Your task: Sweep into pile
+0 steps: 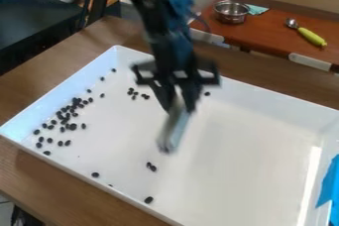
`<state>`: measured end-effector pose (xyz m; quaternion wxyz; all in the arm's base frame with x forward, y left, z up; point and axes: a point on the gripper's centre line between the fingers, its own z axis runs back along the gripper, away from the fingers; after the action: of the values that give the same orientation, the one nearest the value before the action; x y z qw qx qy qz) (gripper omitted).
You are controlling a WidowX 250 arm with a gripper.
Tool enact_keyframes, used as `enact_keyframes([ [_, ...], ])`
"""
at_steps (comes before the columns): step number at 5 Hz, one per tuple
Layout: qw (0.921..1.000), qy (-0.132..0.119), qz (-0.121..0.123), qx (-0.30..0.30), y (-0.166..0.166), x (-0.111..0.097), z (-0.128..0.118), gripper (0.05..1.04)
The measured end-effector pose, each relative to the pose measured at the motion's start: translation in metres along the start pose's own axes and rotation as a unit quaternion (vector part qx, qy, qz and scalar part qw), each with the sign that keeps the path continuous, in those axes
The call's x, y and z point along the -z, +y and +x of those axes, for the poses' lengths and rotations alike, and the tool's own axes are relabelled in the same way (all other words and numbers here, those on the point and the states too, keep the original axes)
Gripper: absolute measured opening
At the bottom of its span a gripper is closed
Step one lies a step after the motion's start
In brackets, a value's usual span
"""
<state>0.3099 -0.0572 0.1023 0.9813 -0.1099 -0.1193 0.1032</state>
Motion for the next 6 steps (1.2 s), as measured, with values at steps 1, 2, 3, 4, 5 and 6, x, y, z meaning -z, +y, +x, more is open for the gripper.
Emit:
enact_keyframes([
  [1, 0.9997, 0.001, 0.017, 0.02, -0.034, 0.038, -0.017, 0.363],
  [2, 0.9988, 0.006, 0.03, 0.038, -0.06, 0.06, -0.04, 0.363],
  [3, 0.9987, 0.001, 0.025, 0.045, -0.059, 0.062, -0.049, 0.363],
  [4, 0.9985, 0.003, 0.027, 0.048, -0.046, 0.061, -0.051, 0.363],
  [5, 0.9981, 0.0, 0.031, 0.053, -0.02, 0.056, -0.042, 0.363],
  [6, 0.9979, 0.009, 0.043, 0.048, 0.024, 0.048, -0.028, 0.363],
])
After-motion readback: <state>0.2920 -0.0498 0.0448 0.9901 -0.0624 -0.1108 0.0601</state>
